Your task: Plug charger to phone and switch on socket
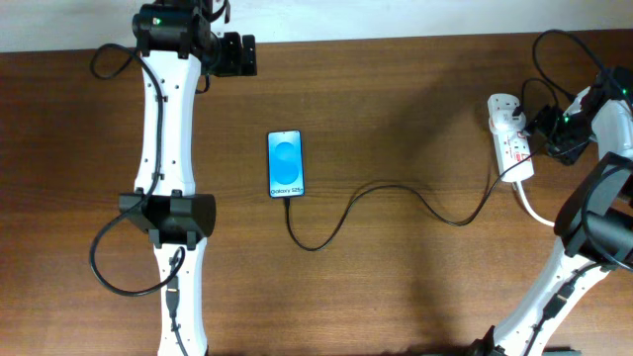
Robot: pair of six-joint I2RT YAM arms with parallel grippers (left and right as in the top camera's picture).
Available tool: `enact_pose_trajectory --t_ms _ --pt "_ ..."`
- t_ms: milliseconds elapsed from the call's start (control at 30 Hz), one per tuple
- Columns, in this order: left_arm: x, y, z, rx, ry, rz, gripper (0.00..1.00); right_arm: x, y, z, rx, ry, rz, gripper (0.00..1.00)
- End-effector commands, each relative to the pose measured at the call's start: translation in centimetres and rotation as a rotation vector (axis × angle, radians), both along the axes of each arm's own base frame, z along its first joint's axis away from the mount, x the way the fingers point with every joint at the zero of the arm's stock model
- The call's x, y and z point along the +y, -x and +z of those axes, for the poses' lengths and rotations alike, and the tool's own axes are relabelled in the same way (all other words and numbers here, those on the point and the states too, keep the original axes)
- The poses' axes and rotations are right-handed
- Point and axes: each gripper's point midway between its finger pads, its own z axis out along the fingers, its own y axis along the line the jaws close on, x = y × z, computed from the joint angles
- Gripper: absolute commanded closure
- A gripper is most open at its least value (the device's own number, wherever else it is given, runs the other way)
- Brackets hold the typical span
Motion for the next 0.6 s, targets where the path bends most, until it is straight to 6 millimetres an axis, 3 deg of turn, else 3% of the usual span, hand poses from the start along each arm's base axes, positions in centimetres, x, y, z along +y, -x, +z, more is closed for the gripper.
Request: enact_pose_trajectory --t_ms 0,567 --pt "0.41 -0.06 0.76 -0.021 -0.009 0.011 0.01 3.57 0.81 -2.68 0.083 -0.045 0.081 0.24" --pt "0.41 -0.06 0.76 -0.021 -0.009 0.011 0.01 3.74 1.45 -2.73 0.107 -0.057 0.078 0.25"
